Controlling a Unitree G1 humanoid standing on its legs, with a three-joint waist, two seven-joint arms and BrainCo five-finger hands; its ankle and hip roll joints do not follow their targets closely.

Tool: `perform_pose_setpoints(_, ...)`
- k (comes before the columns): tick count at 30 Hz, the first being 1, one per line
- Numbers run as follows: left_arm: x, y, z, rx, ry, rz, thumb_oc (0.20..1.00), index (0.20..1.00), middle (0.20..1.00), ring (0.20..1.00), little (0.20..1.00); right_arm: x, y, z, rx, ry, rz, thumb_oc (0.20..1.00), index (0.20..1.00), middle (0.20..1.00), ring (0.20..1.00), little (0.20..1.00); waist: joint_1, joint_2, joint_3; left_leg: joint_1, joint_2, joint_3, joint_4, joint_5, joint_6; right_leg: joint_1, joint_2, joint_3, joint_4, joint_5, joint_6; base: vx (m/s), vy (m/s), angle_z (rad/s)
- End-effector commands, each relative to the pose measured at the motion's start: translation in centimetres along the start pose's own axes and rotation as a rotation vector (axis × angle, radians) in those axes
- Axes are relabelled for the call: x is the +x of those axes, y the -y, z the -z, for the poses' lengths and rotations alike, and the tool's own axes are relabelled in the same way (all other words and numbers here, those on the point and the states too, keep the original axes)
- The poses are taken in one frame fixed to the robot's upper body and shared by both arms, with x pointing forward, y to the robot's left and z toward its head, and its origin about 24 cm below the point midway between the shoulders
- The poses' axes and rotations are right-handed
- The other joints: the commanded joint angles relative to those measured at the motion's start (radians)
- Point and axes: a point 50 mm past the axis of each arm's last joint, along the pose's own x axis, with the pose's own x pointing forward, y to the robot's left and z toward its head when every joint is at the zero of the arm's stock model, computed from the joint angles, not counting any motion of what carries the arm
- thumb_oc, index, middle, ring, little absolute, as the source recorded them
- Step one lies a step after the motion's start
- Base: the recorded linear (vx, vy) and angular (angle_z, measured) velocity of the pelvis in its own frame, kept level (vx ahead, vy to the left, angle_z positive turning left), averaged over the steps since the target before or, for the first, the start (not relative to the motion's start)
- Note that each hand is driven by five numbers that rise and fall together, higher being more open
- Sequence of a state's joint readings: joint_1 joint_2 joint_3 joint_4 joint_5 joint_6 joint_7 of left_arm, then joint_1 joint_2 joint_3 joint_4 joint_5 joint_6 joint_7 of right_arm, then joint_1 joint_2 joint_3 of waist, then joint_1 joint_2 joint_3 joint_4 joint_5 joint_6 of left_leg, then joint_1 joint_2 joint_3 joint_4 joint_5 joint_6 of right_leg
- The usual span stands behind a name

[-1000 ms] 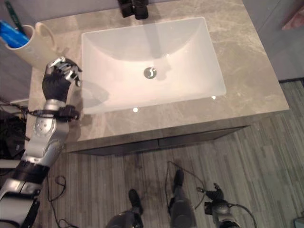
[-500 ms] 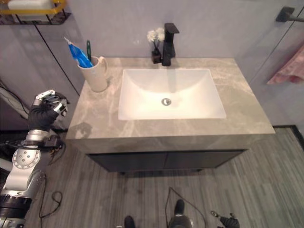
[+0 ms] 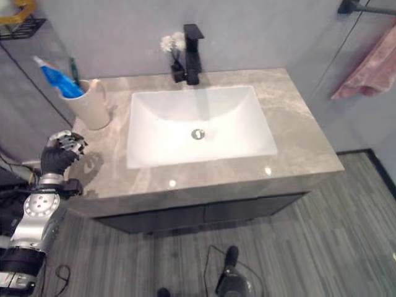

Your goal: Put brush and paste in cup on sink, flatten towel.

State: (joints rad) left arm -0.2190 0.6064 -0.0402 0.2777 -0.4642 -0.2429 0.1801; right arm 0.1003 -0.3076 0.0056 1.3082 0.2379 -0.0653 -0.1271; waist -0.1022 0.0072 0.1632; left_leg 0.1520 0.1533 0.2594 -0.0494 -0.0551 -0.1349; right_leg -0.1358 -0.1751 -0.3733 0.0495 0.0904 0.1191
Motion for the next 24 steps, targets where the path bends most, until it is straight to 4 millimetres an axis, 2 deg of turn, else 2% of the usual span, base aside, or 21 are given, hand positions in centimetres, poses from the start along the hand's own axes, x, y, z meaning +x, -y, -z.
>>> perform_pose_setpoints(1, 0.5, -2.5, -4.6, 0.012, 0.202, -0.023, 0.200, 0.200, 0.200, 0.200, 0.200, 0.3, 1.2, -3.3, 0.025, 0.123, 0.035, 1.000, 1.000, 1.000, 1.000, 1.000, -0.011, -0.005, -0.029, -0.110, -0.030, -0.065, 0.269, -0.010, 0.034, -0.031, -0.020, 0.065, 0.037, 0.003, 0.039, 0.07, -0.224, 0.30)
perform_pose_setpoints(3, 0.3, -2.7, -4.3, 0.000, 0.198, -0.041, 0.200, 0.200, 0.200, 0.200, 0.200, 0.2, 1.1, -5.4, 0.056, 0.202, 0.029, 1.000, 1.000, 1.000, 1.000, 1.000, 0.004, -0.013, -0.007, -0.193, -0.015, -0.072, 0.420, 0.046, 0.006, -0.001, -0.018, 0.038, 0.025, -0.012, 0.012, 0.07, -0.223, 0.21)
perform_pose_setpoints(4, 0.4, -2.4, -4.4, -0.012, 0.202, -0.040, 0.200, 0.200, 0.200, 0.200, 0.200, 0.0, 0.4, -7.5, 0.058, 0.288, -0.002, 1.000, 1.000, 1.000, 1.000, 1.000, 0.010, -0.013, 0.002, -0.240, 0.051, 0.004, 0.405, 0.069, -0.007, 0.043, -0.018, 0.007, 0.011, -0.050, 0.013, 0.06, -0.168, 0.22)
perform_pose_setpoints(5, 0.5, -2.4, -4.4, -0.013, 0.203, -0.041, 0.200, 0.200, 0.200, 0.200, 0.200, 0.0, 0.4, -7.5, 0.059, 0.289, -0.002, 1.000, 1.000, 1.000, 1.000, 1.000, 0.010, -0.018, 0.005, -0.243, 0.048, 0.017, 0.400, 0.083, 0.004, 0.039, -0.024, -0.002, 0.009, -0.038, 0.006, 0.17, -0.075, 0.45)
perform_pose_setpoints(6, 0.4, -2.0, -4.3, -0.012, 0.196, -0.029, 0.200, 0.200, 0.200, 0.200, 0.200, -0.1, 0.1, -8.3, 0.069, 0.315, -0.009, 1.000, 1.000, 1.000, 1.000, 1.000, 0.021, -0.015, 0.000, -0.267, 0.055, 0.051, 0.298, 0.043, 0.001, 0.076, -0.026, -0.009, -0.008, -0.060, 0.026, 0.09, 0.012, 0.40)
perform_pose_setpoints(7, 0.4, -2.0, -4.3, -0.012, 0.196, -0.029, 0.200, 0.200, 0.200, 0.200, 0.200, -0.1, 0.1, -8.3, 0.069, 0.315, -0.009, 1.000, 1.000, 1.000, 1.000, 1.000, 0.021, -0.016, 0.000, -0.263, 0.051, 0.051, 0.292, 0.045, 0.002, 0.077, -0.029, -0.009, -0.009, -0.059, 0.027, 0.18, 0.043, 0.64)
perform_pose_setpoints(8, 0.4, -1.8, -4.2, -0.016, 0.195, -0.027, 0.200, 0.200, 0.200, 0.200, 0.200, -0.2, -0.2, -8.6, 0.064, 0.326, -0.017, 1.000, 1.000, 1.000, 1.000, 1.000, 0.027, -0.011, -0.001, -0.280, 0.049, 0.050, 0.221, 0.079, -0.002, 0.092, -0.030, -0.016, -0.019, -0.058, 0.034, 0.20, 0.149, 0.63)
perform_pose_setpoints(9, 0.5, -0.8, -4.2, -0.026, 0.195, 0.000, 0.200, 0.200, 0.200, 0.200, 0.200, -0.3, -1.2, -8.8, 0.013, 0.339, -0.042, 1.000, 1.000, 1.000, 1.000, 1.000, 0.032, 0.005, -0.006, -0.317, 0.107, 0.101, 0.075, 0.226, -0.037, 0.128, -0.034, -0.037, -0.037, -0.058, 0.043, 0.26, 0.187, 0.74)
perform_pose_setpoints(10, 0.7, -0.4, -4.4, -0.029, 0.202, 0.018, 0.200, 0.200, 0.200, 0.200, 0.200, -0.4, -1.7, -8.8, -0.019, 0.340, -0.056, 1.000, 1.000, 1.000, 1.000, 1.000, 0.036, 0.012, -0.010, -0.317, 0.121, 0.119, 0.030, 0.262, -0.047, 0.139, -0.036, -0.051, -0.042, -0.057, 0.046, 0.23, 0.152, 0.67)
perform_pose_setpoints(11, 0.7, -0.4, -4.4, -0.029, 0.201, 0.019, 0.200, 0.200, 0.200, 0.200, 0.200, -0.4, -1.7, -8.7, -0.019, 0.339, -0.055, 1.000, 1.000, 1.000, 1.000, 1.000, 0.036, 0.012, -0.010, -0.309, 0.119, 0.117, 0.017, 0.268, -0.051, 0.143, -0.035, -0.051, -0.043, -0.059, 0.048, 0.23, 0.136, 0.43)
perform_pose_setpoints(12, 0.3, -0.1, -4.2, -0.028, 0.197, 0.048, 0.200, 0.200, 0.200, 0.200, 0.200, -0.4, -2.4, -8.9, -0.046, 0.337, -0.068, 1.000, 1.000, 1.000, 1.000, 1.000, 0.052, 0.024, -0.021, -0.278, 0.112, 0.090, -0.003, 0.253, -0.044, 0.171, -0.037, -0.052, -0.048, -0.068, 0.057, 0.17, 0.096, 0.13)
perform_pose_setpoints(16, -0.5, 0.1, -4.3, -0.035, 0.206, 0.071, 0.200, 0.200, 0.200, 0.200, 0.200, -0.5, -3.1, -9.6, -0.055, 0.354, -0.085, 1.000, 1.000, 1.000, 1.000, 1.000, 0.067, 0.021, -0.034, -0.261, 0.080, 0.072, 0.045, 0.206, -0.026, 0.201, -0.067, -0.031, -0.037, -0.071, 0.067, 0.24, 0.201, -0.21)
perform_pose_setpoints(17, -0.9, 0.4, -4.8, -0.032, 0.228, 0.097, 0.200, 0.200, 0.200, 0.200, 0.200, -0.7, -3.6, -9.9, -0.052, 0.366, -0.104, 1.000, 1.000, 1.000, 1.000, 1.000, 0.076, 0.008, -0.032, -0.266, 0.056, 0.070, 0.083, 0.172, -0.003, 0.218, -0.094, -0.012, -0.015, -0.069, 0.069, 0.13, 0.133, -0.05)
perform_pose_setpoints(18, -1.0, 0.4, -4.8, -0.031, 0.228, 0.097, 0.200, 0.200, 0.200, 0.200, 0.200, -0.7, -3.7, -9.9, -0.052, 0.365, -0.105, 1.000, 1.000, 1.000, 1.000, 1.000, 0.076, 0.007, -0.032, -0.266, 0.055, 0.072, 0.085, 0.169, -0.001, 0.218, -0.096, -0.011, -0.014, -0.070, 0.070, 0.23, 0.268, 0.07)
perform_pose_setpoints(19, -1.4, 0.5, -5.0, -0.047, 0.237, 0.109, 0.200, 0.200, 0.200, 0.200, 0.200, -0.9, -4.2, -10.5, -0.061, 0.391, -0.132, 1.000, 1.000, 1.000, 1.000, 1.000, 0.085, -0.006, -0.033, -0.275, 0.028, 0.073, 0.120, 0.133, 0.021, 0.220, -0.125, -0.005, 0.011, -0.061, 0.080, 0.11, 0.149, 0.30)
perform_pose_setpoints(20, -1.4, 0.4, -5.0, -0.046, 0.236, 0.109, 0.200, 0.200, 0.200, 0.200, 0.200, -0.9, -4.3, -10.4, -0.062, 0.390, -0.132, 1.000, 1.000, 1.000, 1.000, 1.000, 0.085, -0.007, -0.034, -0.275, 0.027, 0.074, 0.123, 0.131, 0.022, 0.219, -0.128, -0.004, 0.012, -0.061, 0.082, 0.16, 0.243, 0.29)
perform_pose_setpoints(22, -1.7, 0.6, -5.3, -0.051, 0.249, 0.126, 0.200, 0.200, 0.200, 0.200, 0.200, -1.3, -4.9, -11.4, -0.105, 0.430, -0.159, 1.000, 1.000, 1.000, 1.000, 1.000, 0.098, -0.017, -0.032, -0.276, -0.011, 0.067, 0.135, 0.097, 0.054, 0.195, -0.164, 0.008, 0.083, -0.032, 0.095, 0.11, 0.275, 0.17)
perform_pose_setpoints(23, -2.1, 1.1, -5.5, -0.059, 0.257, 0.156, 0.200, 0.200, 0.200, 0.200, 0.200, -1.7, -5.7, -12.6, -0.167, 0.481, -0.187, 1.000, 1.000, 1.000, 1.000, 1.000, 0.105, -0.019, -0.027, -0.263, -0.049, 0.067, 0.121, 0.077, 0.091, 0.148, -0.206, 0.021, 0.187, 0.022, 0.110, 0.12, 0.371, 0.07)
perform_pose_setpoints(24, -2.2, 1.3, -5.7, -0.058, 0.264, 0.171, 0.200, 0.200, 0.200, 0.200, 0.200, -1.8, -5.8, -12.9, -0.180, 0.491, -0.190, 1.000, 1.000, 1.000, 1.000, 1.000, 0.106, -0.017, -0.026, -0.247, -0.069, 0.060, 0.102, 0.069, 0.108, 0.125, -0.221, 0.032, 0.242, 0.047, 0.113, 0.10, 0.309, 0.10)
